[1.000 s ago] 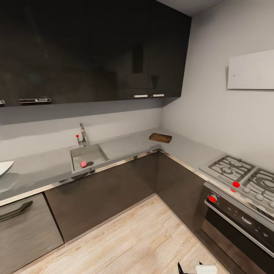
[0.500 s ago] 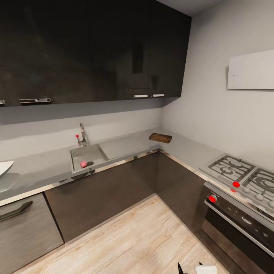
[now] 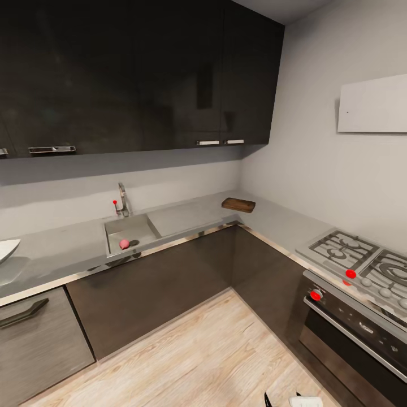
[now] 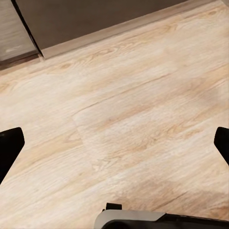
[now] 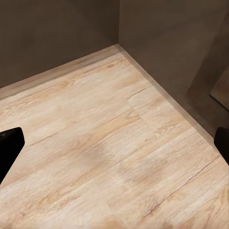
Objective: In the kitchen, take the Vidalia onion out of the sink, dice it on the chopping board with the paring knife, put the diced onion into the bowl on the countertop, then place both the paring knife and the chopping board into the sink.
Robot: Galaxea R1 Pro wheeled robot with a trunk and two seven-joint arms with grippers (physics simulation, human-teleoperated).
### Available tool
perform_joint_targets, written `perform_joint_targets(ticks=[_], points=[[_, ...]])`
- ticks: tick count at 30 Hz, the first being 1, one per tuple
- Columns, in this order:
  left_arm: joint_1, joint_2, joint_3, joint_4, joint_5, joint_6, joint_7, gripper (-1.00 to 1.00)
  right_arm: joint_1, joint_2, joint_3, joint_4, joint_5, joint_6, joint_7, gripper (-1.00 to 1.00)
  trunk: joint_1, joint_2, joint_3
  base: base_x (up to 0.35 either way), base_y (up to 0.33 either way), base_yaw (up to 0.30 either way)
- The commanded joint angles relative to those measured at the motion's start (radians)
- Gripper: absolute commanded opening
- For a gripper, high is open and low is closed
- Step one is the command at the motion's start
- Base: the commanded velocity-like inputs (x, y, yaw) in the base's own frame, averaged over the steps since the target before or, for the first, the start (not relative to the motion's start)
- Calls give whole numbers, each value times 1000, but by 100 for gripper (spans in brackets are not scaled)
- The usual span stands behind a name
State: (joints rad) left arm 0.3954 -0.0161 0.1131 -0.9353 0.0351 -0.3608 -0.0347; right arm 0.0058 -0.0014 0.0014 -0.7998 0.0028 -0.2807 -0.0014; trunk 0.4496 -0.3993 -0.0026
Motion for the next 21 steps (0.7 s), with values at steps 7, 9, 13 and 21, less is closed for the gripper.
perform_joint_targets(ticks=[7, 9, 13, 21], points=[[0, -1, 2, 1, 2, -1, -4, 100, 0, 0, 0, 11, 1, -2, 0, 100, 0, -1, 0, 0, 0, 0], [0, -1, 2, 1, 2, 0, -4, 100, 0, 0, 0, 12, 1, -2, 0, 100, 0, -1, 0, 0, 0, 0], [0, -1, 2, 1, 2, 0, -4, 100, 0, 0, 0, 13, 2, -2, 0, 100, 0, -1, 0, 0, 0, 0], [0, 0, 2, 1, 1, -1, -4, 100, 0, 1, 0, 17, 0, -2, 0, 100, 0, -1, 0, 0, 0, 0]])
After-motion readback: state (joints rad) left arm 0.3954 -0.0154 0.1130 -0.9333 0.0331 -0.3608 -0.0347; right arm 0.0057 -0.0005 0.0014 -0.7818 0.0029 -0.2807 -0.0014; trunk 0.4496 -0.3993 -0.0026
